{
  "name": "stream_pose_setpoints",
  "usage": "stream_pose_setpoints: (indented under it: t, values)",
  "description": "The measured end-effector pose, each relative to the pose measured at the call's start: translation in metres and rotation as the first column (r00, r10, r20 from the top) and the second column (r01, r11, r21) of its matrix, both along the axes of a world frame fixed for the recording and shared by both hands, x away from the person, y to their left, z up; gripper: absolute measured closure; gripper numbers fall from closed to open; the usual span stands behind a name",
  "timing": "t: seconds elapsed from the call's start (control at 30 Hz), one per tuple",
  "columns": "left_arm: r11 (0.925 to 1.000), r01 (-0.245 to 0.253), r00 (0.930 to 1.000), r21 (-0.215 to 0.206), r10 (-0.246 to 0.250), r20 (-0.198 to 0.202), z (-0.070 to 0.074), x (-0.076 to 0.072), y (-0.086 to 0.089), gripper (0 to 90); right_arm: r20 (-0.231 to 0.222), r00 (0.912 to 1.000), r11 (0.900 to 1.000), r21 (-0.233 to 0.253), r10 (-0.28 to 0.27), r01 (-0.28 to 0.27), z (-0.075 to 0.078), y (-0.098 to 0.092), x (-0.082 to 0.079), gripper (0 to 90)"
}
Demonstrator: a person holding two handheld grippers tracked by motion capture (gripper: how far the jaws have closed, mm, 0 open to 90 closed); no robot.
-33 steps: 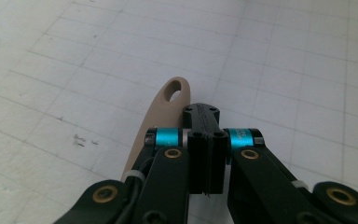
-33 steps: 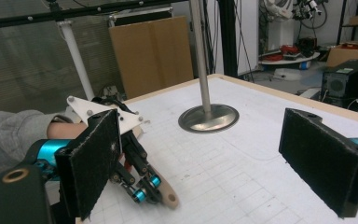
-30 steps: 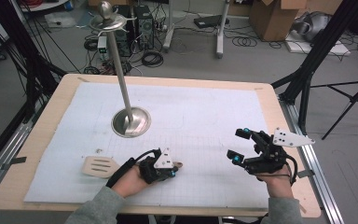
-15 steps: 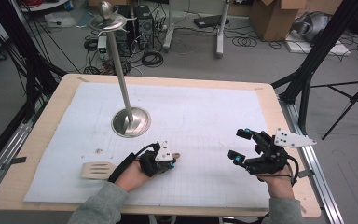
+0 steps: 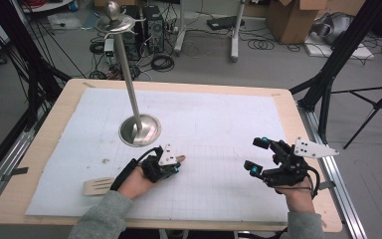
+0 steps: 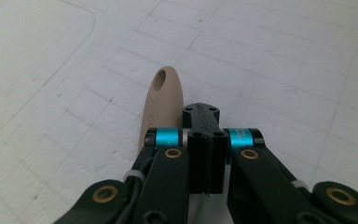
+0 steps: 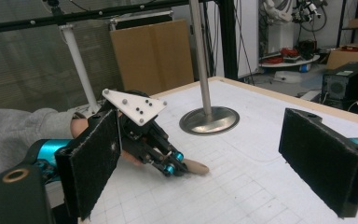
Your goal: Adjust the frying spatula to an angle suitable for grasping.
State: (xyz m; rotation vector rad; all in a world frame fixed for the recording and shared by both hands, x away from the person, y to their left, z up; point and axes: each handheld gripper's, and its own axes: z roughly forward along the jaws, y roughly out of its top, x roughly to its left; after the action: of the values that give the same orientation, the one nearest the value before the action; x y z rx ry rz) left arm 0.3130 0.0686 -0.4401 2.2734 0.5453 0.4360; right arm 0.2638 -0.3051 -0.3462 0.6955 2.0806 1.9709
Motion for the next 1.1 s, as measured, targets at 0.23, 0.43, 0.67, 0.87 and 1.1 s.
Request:
stream_pose_setpoints:
  t: [0.23,0.43,0.67,0.87,1.1]
  values:
    - [0.9990,-0.046,0.9990,0.003,0.046,0.002,0.000,0.005,0.013,89.7,-0.005,1.0000,1.000,-0.003,0.001,-0.001,0.000,0.001,0.000,12.3]
    - [0.9976,-0.068,0.9977,-0.004,0.068,0.000,-0.001,0.007,0.020,89.7,0.000,1.0000,1.000,-0.009,0.002,-0.002,0.000,0.001,0.001,12.3]
    - [0.9963,-0.085,0.9964,-0.007,0.085,0.000,-0.001,0.007,0.019,89.7,0.000,1.0000,1.000,-0.008,0.001,-0.001,0.000,0.001,0.001,12.3]
    - [0.9954,-0.086,0.9963,-0.042,0.086,0.000,0.007,0.003,0.022,89.7,-0.002,1.0000,1.000,-0.007,0.000,0.000,0.000,0.001,0.001,12.3]
    - [0.9937,-0.075,0.9970,-0.084,0.076,0.012,0.031,-0.012,0.031,89.7,-0.001,1.0000,1.000,-0.010,0.003,-0.003,-0.001,0.003,0.002,12.3]
